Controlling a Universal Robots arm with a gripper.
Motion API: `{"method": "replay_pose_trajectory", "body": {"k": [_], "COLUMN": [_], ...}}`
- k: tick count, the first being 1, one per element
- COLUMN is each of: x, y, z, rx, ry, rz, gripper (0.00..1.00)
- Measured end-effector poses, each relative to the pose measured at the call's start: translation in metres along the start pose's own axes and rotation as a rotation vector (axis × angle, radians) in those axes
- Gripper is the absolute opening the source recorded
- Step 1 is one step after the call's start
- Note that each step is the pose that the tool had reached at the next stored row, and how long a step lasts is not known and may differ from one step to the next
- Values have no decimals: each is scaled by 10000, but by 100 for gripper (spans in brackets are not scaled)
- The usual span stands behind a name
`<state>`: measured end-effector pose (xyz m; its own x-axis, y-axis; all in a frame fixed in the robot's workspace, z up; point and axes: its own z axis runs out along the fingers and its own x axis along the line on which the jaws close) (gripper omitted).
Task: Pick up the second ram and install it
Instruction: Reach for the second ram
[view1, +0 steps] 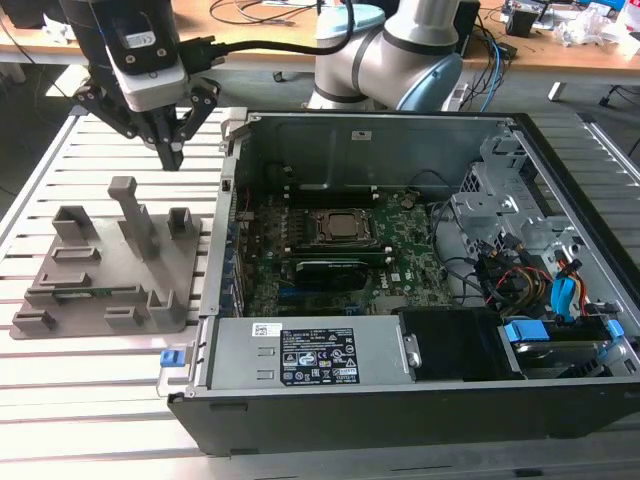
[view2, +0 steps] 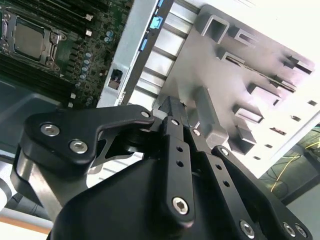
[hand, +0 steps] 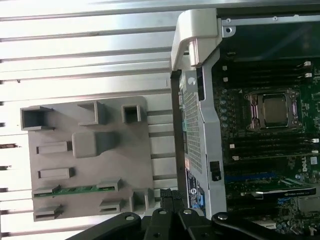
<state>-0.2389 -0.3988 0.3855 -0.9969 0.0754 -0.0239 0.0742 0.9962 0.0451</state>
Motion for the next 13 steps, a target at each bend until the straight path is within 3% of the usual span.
{"method": "replay_pose_trajectory", "body": {"k": [6,13], "x": [93,369], "y": [-8,-30], "z": [19,48], "rx": [0,0], "ry": [0,-1], "rz": [-1,0], "gripper": [11,11]}}
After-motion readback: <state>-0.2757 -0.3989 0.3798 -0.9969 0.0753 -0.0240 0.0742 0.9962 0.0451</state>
